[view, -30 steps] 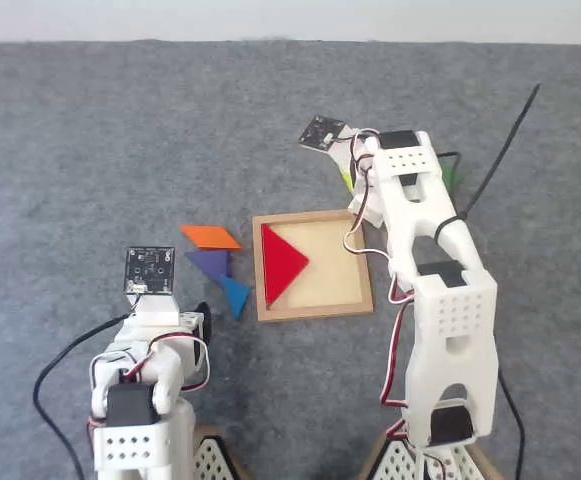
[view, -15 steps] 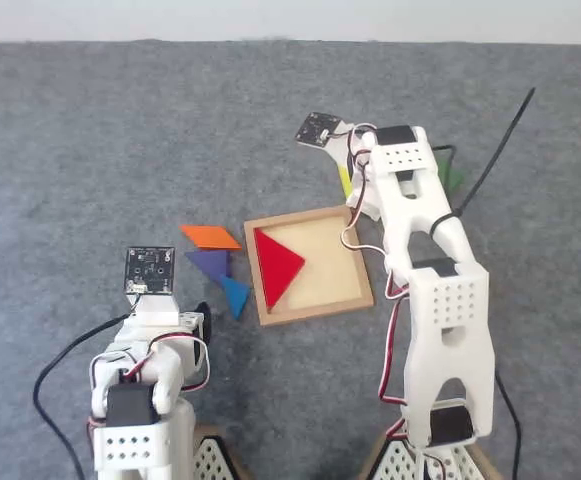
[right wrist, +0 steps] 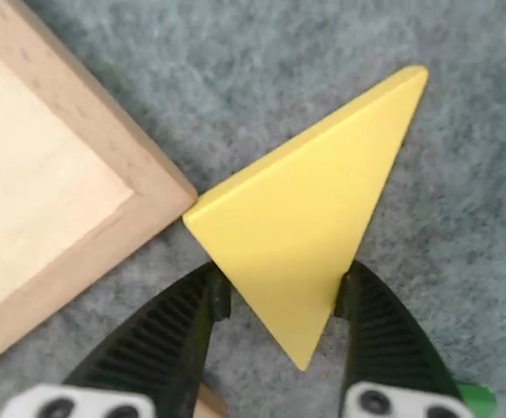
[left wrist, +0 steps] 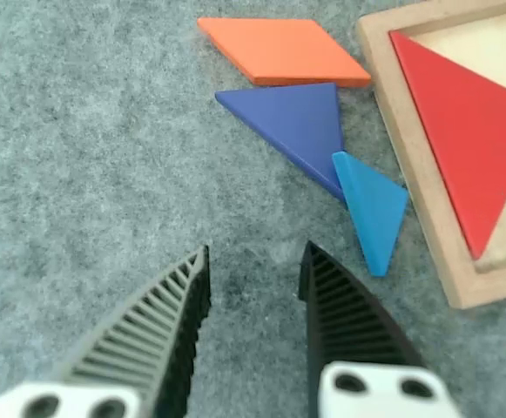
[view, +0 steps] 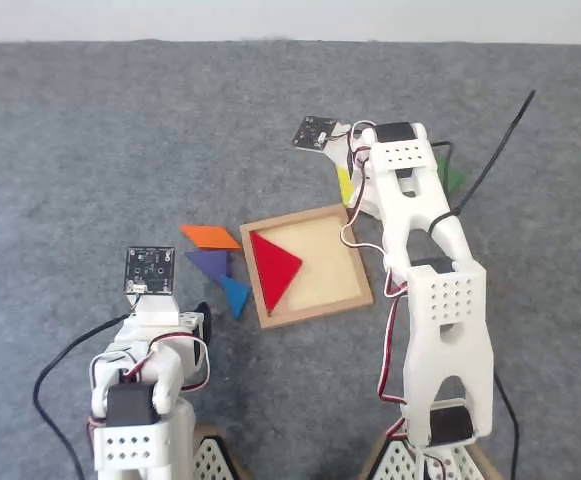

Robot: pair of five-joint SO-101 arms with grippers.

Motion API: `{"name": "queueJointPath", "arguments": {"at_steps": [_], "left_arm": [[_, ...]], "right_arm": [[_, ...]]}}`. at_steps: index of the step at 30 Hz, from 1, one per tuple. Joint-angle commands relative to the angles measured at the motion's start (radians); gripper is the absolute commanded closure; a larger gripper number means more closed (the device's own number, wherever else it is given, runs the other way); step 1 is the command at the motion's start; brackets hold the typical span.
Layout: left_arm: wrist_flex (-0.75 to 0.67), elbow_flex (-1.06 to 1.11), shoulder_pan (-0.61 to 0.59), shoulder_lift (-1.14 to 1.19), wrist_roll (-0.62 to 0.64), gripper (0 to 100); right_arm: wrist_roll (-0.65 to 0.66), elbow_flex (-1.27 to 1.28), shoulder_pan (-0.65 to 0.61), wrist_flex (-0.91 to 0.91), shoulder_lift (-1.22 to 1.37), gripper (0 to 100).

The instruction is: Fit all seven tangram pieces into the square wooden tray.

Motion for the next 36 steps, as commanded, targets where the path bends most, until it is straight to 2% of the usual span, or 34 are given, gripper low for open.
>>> {"name": "queueJointPath", "arguments": {"at_steps": [1,8,16,19,22,30,36], "left_arm": [[0.003,-0.015,0.003,-0.023,-0.002,84],[0.003,-0.015,0.003,-0.023,-0.002,84],[0.003,-0.015,0.003,-0.023,-0.002,84],[0.003,-0.015,0.003,-0.023,-0.002,84],[0.003,-0.015,0.003,-0.023,-0.002,84],[0.003,-0.015,0.003,-0.023,-0.002,84],[0.003,-0.015,0.003,-0.023,-0.002,84]], "right_arm": [[0.046,-0.037,-0.002,0.024,0.002,87.7],[0.098,-0.037,0.004,0.03,0.001,95.9],[0.051,-0.084,-0.004,0.153,-0.031,99.0],[-0.043,-0.121,-0.004,0.16,-0.039,99.0],[-0.207,-0.163,-0.004,0.154,-0.033,97.6],[-0.462,-0.313,-0.13,0.148,-0.027,73.3],[-0.672,-0.362,-0.182,0.042,0.019,70.5]]}}
